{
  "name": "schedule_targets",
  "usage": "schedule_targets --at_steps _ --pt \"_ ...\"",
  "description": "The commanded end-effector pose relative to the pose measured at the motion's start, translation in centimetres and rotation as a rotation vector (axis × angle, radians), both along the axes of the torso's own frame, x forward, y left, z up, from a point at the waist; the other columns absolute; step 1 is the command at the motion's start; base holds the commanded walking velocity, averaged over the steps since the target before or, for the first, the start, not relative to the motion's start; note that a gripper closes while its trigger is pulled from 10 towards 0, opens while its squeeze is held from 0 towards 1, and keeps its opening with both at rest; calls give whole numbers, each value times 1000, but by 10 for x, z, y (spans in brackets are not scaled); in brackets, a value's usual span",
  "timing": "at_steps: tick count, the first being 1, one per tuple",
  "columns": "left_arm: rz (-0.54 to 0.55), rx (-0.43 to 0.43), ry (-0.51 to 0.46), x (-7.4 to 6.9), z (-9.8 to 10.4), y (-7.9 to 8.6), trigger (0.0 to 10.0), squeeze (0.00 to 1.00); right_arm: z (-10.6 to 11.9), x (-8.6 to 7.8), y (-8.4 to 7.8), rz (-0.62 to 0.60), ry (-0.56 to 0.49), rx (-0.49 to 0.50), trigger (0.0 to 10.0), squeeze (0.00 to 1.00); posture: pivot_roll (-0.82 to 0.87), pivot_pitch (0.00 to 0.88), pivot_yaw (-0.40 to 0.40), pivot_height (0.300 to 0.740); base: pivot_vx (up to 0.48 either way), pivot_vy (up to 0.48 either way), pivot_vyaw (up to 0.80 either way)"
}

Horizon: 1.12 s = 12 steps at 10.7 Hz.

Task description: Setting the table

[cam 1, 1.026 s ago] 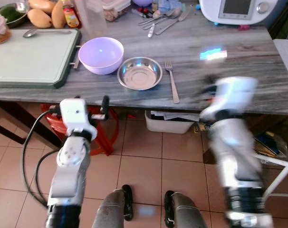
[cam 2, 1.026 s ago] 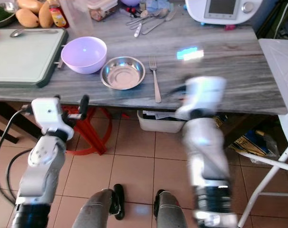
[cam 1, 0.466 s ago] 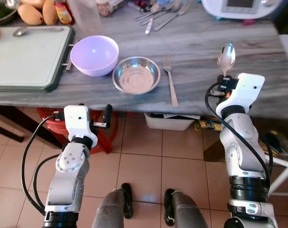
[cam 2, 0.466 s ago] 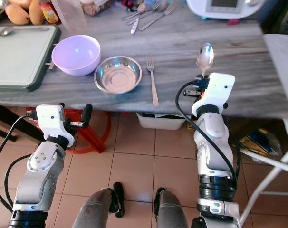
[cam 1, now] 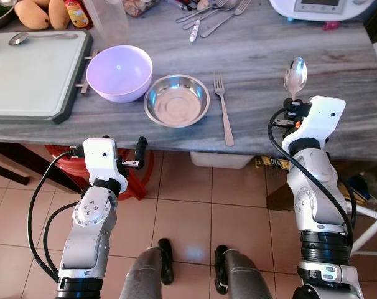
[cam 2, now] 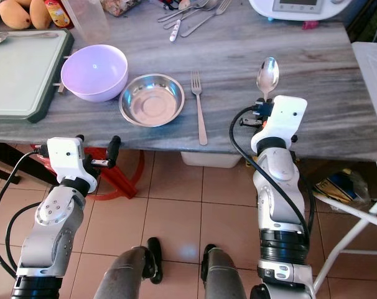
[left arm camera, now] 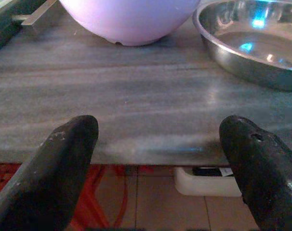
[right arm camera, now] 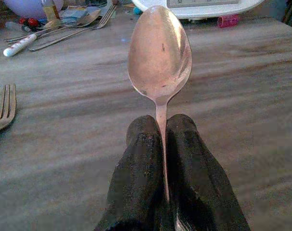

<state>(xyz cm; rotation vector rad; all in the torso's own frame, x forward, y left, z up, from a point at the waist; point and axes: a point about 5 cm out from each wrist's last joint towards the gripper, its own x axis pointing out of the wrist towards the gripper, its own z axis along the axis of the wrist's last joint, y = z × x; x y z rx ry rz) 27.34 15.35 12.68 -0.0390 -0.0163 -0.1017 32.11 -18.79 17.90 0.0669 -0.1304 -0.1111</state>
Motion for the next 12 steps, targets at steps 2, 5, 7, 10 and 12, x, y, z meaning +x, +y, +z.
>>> schedule_targets --at_steps 2,5,7,10,12 --pt "10 5 5 -3 0 4 10000 0 -2 0 0 -7 12 12 10000 0 -6 303 59 740 0 0 0" --pt "9 7 10 -4 0 5 10000 0 -3 1 0 -6 21 21 10000 0 -6 303 59 740 0 0 0" --pt "14 32 54 -10 -5 13 10000 0 -4 28 37 163 168 231 10000 0 11 314 65 740 0 0 0" --pt "11 29 61 -11 -6 11 10000 0 -6 33 39 172 210 265 10000 0 5 303 61 740 0 0 0" --pt "11 28 62 -10 -6 11 10000 0 -11 34 44 191 265 290 10000 0 4 299 55 740 0 0 0"
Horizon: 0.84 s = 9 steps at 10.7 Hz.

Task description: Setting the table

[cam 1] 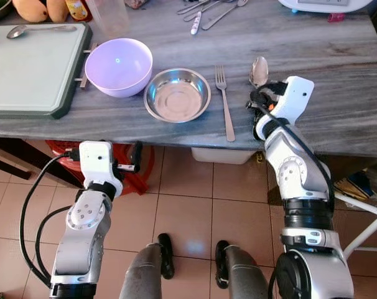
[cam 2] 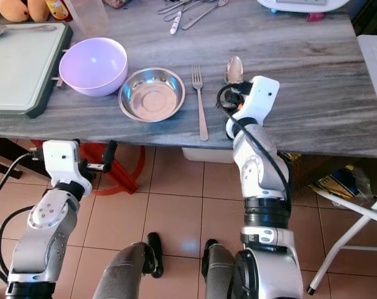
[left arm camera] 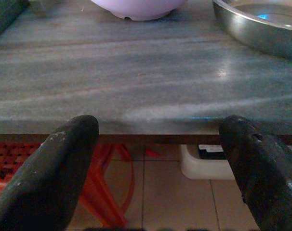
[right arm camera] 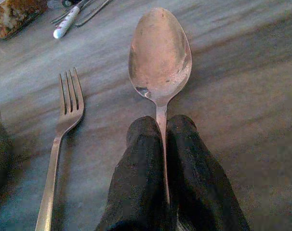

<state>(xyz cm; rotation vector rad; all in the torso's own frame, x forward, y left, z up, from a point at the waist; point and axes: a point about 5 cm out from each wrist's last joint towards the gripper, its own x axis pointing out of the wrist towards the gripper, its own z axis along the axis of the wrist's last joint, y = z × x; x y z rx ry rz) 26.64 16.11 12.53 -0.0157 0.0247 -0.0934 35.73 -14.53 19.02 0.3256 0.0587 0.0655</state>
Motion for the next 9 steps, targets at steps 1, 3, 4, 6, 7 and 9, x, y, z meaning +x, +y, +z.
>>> schedule_targets --at_steps 1,3,4,6,7,9 --pt "4 2 23 -3 -4 3 10000 0 -24 -4 5 20 117 19 10000 0 2 297 52 740 0 0 0" --pt "1 -3 29 -2 -6 1 10000 0 -28 -11 11 52 151 22 10000 0 -5 295 50 740 0 0 0" --pt "-5 -4 32 -2 -6 -1 10000 0 -30 -14 14 74 167 29 10000 0 -8 294 50 740 0 0 0" --pt "-8 -5 33 -1 -7 -1 10000 0 -30 -14 14 85 172 23 10000 0 -11 291 50 740 0 0 0" --pt "-9 -6 33 -1 -7 -1 10000 0 -30 -14 13 84 172 17 10000 0 -11 290 49 740 0 0 0" --pt "-9 -6 36 -1 -8 -2 10000 0 -31 -14 9 69 174 15 10000 0 -10 288 48 740 0 0 0"
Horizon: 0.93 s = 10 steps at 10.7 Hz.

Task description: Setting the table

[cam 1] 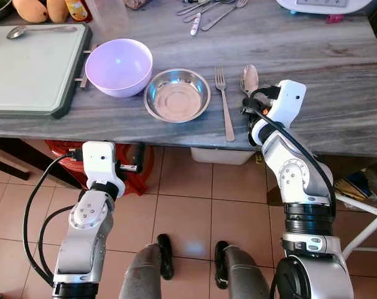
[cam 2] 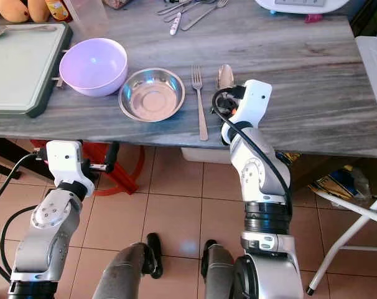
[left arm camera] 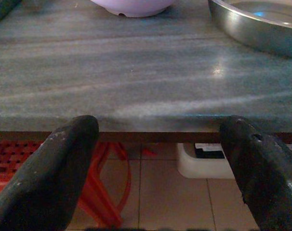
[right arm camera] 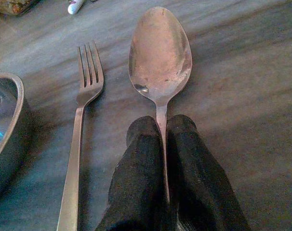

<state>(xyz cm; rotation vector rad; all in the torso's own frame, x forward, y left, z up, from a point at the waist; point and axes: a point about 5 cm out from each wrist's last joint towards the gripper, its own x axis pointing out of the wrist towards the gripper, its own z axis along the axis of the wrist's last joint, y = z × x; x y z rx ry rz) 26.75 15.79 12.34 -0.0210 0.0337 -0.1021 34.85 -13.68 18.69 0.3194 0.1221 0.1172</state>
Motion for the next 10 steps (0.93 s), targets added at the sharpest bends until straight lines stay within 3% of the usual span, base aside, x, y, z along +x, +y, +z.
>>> schedule_targets --at_steps 1,9,10 --pt "0 -1 28 -2 -6 1 10000 0 -29 -4 -1 5 123 15 10000 0 -8 287 49 740 0 0 0" --pt "0 5 32 -2 -7 1 10000 0 -26 5 -2 -5 105 9 10000 0 -4 288 51 740 0 0 0" --pt "0 5 33 -2 -6 1 10000 0 -27 5 -1 -4 105 28 10000 1000 -4 289 51 740 0 0 0"
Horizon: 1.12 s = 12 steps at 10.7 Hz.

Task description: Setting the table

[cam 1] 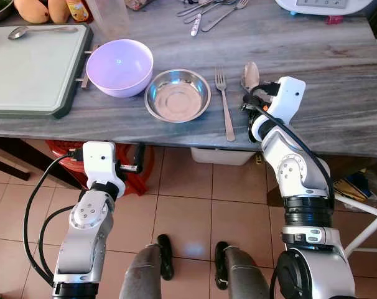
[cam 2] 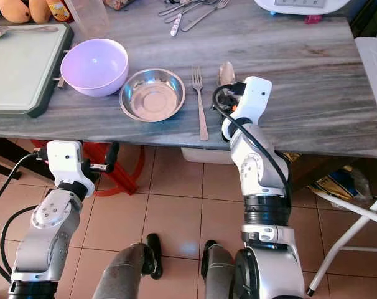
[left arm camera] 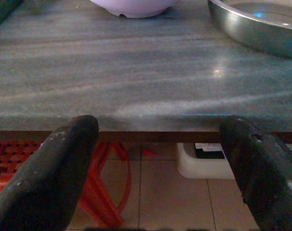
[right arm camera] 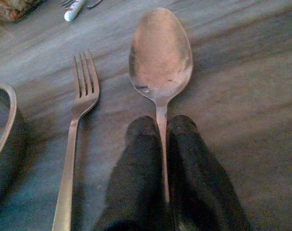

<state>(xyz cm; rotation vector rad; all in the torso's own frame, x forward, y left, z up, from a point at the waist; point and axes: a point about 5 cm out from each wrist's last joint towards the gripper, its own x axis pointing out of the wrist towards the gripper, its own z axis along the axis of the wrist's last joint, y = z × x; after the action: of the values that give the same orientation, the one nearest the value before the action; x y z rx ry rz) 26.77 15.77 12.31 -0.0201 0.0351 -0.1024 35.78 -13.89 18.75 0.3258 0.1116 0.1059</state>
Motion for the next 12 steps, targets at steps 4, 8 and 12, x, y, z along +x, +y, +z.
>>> schedule_targets --at_steps 4,8,12 --pt "2 4 31 -2 -6 2 10000 0 -23 -6 -3 11 89 -18 10000 16 -2 287 52 740 0 0 0" --pt "2 3 29 0 -6 1 10000 0 -14 -11 -13 -20 18 -100 10000 0 -7 282 55 740 0 0 0" --pt "1 4 27 -1 -5 2 10000 0 -9 -15 -18 -12 -44 -150 10000 1000 -3 284 60 740 0 0 0"
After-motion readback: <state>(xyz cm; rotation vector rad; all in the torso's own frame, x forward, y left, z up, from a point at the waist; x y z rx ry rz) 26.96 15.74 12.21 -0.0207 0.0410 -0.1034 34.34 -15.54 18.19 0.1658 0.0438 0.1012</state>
